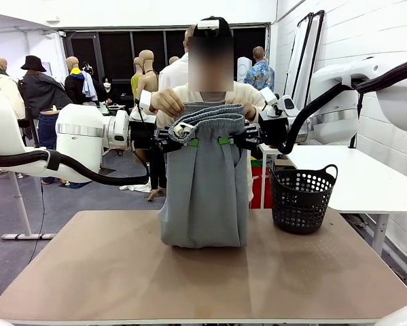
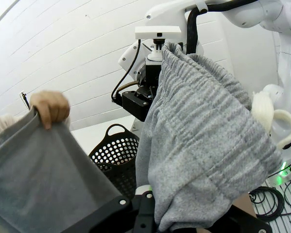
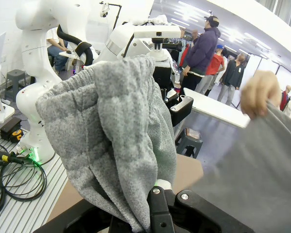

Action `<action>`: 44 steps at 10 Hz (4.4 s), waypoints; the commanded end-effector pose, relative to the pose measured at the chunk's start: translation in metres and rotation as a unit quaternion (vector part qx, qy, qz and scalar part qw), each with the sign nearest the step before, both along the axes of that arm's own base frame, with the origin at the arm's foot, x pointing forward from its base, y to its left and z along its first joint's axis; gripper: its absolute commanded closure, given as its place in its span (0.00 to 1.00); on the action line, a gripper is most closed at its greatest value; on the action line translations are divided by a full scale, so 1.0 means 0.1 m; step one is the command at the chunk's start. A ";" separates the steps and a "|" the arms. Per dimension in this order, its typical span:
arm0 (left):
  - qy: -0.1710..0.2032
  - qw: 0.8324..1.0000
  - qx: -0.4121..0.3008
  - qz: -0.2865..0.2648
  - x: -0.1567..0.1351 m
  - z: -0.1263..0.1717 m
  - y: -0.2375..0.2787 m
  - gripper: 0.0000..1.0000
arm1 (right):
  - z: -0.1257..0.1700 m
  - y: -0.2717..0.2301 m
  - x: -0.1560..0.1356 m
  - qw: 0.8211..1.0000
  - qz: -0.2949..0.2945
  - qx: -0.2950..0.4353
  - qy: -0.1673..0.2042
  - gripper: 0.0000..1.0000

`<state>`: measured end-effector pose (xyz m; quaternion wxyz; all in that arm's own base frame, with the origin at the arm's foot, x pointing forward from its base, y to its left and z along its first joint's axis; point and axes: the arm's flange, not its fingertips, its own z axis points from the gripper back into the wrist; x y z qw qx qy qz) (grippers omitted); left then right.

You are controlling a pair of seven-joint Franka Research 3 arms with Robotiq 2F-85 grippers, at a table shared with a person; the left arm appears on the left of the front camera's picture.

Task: Fold the training pants.
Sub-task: Release the ends of the Training pants and then grab the overlapped ends.

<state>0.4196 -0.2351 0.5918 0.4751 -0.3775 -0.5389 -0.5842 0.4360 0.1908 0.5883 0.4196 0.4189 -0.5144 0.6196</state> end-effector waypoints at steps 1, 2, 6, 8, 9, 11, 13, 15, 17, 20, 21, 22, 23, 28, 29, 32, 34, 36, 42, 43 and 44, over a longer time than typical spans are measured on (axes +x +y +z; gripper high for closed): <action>-0.002 1.000 -0.003 0.004 -0.04 0.03 -0.01 1.00 | 0.02 0.02 -0.01 1.000 0.002 0.003 0.000 1.00; -0.002 1.000 -0.003 0.004 -0.04 0.03 -0.01 1.00 | 0.02 0.02 -0.01 1.000 0.002 0.003 0.000 1.00; -0.002 1.000 -0.003 0.004 -0.04 0.03 -0.01 1.00 | 0.02 0.02 -0.01 1.000 0.002 0.003 0.000 1.00; -0.002 1.000 -0.003 0.004 -0.04 0.03 -0.01 1.00 | 0.02 0.02 -0.01 1.000 0.002 0.003 0.000 1.00; -0.002 1.000 -0.003 0.004 -0.04 0.03 -0.01 1.00 | 0.02 0.02 -0.01 1.000 0.002 0.003 0.000 1.00; -0.002 1.000 -0.003 0.004 -0.04 0.03 -0.01 1.00 | 0.02 0.02 -0.01 1.000 0.002 0.003 0.000 1.00; -0.002 1.000 -0.003 0.004 -0.04 0.03 -0.01 1.00 | 0.02 0.02 -0.01 1.000 0.002 0.003 0.000 1.00; -0.002 1.000 -0.003 0.004 -0.04 0.03 -0.01 1.00 | 0.02 0.02 -0.01 1.000 0.002 0.003 0.000 1.00; -0.002 1.000 -0.003 0.004 -0.04 0.03 -0.01 1.00 | 0.02 0.02 -0.01 1.000 0.002 0.003 0.000 1.00; -0.002 1.000 -0.003 0.004 -0.04 0.03 -0.01 1.00 | 0.02 0.02 -0.01 1.000 0.002 0.003 0.000 1.00; -0.002 1.000 -0.003 0.004 -0.04 0.03 -0.01 1.00 | 0.02 0.02 -0.01 1.000 0.002 0.003 0.000 1.00; -0.002 1.000 -0.003 0.004 -0.04 0.03 -0.01 1.00 | 0.02 0.02 -0.01 1.000 0.002 0.003 0.000 1.00; -0.002 1.000 -0.003 0.004 -0.04 0.03 -0.01 1.00 | 0.02 0.02 -0.01 1.000 0.002 0.003 0.000 1.00; -0.002 1.000 -0.003 0.004 -0.04 0.03 -0.01 1.00 | 0.02 0.02 -0.01 1.000 0.002 0.003 0.000 1.00; -0.002 1.000 -0.003 0.004 -0.04 0.03 -0.01 1.00 | 0.02 0.02 -0.01 1.000 0.002 0.003 0.000 1.00; -0.002 1.000 -0.003 0.004 -0.04 0.03 -0.01 1.00 | 0.02 0.02 -0.01 1.000 0.002 0.003 0.000 1.00; -0.002 1.000 -0.003 0.004 -0.04 0.03 -0.01 1.00 | 0.02 0.02 -0.01 1.000 0.002 0.003 0.000 1.00; -0.002 1.000 -0.003 0.004 -0.04 0.03 -0.01 1.00 | 0.02 0.02 -0.01 1.000 0.002 0.003 0.000 1.00; -0.002 1.000 -0.003 0.004 -0.04 0.03 -0.01 1.00 | 0.02 0.02 -0.01 1.000 0.002 0.003 0.000 1.00; -0.002 1.000 -0.003 0.004 -0.04 0.03 -0.01 1.00 | 0.02 0.02 -0.01 1.000 0.002 0.003 0.000 1.00; -0.002 1.000 -0.003 0.004 -0.04 0.03 -0.01 1.00 | 0.02 0.02 -0.01 1.000 0.002 0.003 0.000 1.00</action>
